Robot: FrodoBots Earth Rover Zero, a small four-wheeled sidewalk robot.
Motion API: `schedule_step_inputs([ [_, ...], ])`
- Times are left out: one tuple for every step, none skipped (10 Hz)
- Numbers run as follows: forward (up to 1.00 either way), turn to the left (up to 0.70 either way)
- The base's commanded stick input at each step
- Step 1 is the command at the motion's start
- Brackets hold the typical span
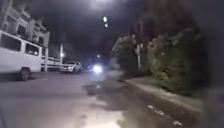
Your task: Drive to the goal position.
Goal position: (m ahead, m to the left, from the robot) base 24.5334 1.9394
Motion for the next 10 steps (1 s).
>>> schedule_step_inputs([
  [0.7,0.0],
  [0.7,0.0],
  [0.7,0.0],
  [0.7,0.0],
  [0.7,0.0],
  [0.7,0.0],
  [0.7,0.0],
  [0.7,0.0],
  [0.7,0.0],
  [0.7,0.0],
])
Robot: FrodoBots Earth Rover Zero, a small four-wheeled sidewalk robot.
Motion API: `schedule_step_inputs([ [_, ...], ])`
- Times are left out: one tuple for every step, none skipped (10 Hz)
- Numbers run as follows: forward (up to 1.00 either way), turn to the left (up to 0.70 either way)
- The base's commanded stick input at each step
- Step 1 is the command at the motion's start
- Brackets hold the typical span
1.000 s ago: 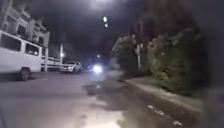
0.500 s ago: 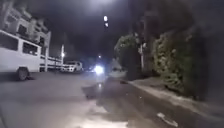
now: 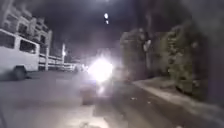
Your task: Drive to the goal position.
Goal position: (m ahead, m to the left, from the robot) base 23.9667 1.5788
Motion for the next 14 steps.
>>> schedule_step_inputs([
  [0.7,0.0],
  [0.7,0.0],
  [0.7,0.0],
  [0.7,0.0],
  [0.7,0.0],
  [0.7,0.0],
  [0.7,0.0],
  [0.7,0.0],
  [0.7,0.0],
  [0.7,0.0],
  [0.7,0.0],
  [0.7,0.0],
  [0.7,0.0],
  [0.7,0.0],
])
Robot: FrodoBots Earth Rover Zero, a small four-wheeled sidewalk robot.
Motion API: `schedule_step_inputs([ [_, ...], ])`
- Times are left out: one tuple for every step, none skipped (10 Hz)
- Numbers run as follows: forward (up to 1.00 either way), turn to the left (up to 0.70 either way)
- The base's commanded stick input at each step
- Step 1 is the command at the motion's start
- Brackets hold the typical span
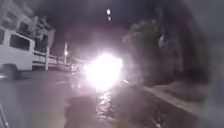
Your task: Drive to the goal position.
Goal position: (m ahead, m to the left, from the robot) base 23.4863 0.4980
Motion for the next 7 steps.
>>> schedule_step_inputs([
  [0.7,0.0],
  [0.7,0.0],
  [0.7,0.0],
  [0.7,0.0],
  [0.7,-0.02],
  [0.7,-0.16],
  [0.7,-0.28],
])
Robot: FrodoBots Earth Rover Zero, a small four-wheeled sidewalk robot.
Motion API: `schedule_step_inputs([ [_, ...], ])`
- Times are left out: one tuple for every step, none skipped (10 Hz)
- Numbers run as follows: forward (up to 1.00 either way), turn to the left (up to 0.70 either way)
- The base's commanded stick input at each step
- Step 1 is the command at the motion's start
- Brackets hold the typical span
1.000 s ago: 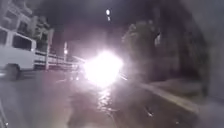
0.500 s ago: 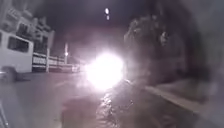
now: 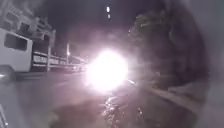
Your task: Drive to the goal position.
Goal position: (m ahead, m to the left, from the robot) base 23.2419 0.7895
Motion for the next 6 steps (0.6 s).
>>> schedule_step_inputs([
  [0.7,-0.17],
  [0.7,-0.08],
  [0.7,-0.02],
  [0.7,-0.34],
  [0.7,-0.34],
  [0.7,-0.34],
])
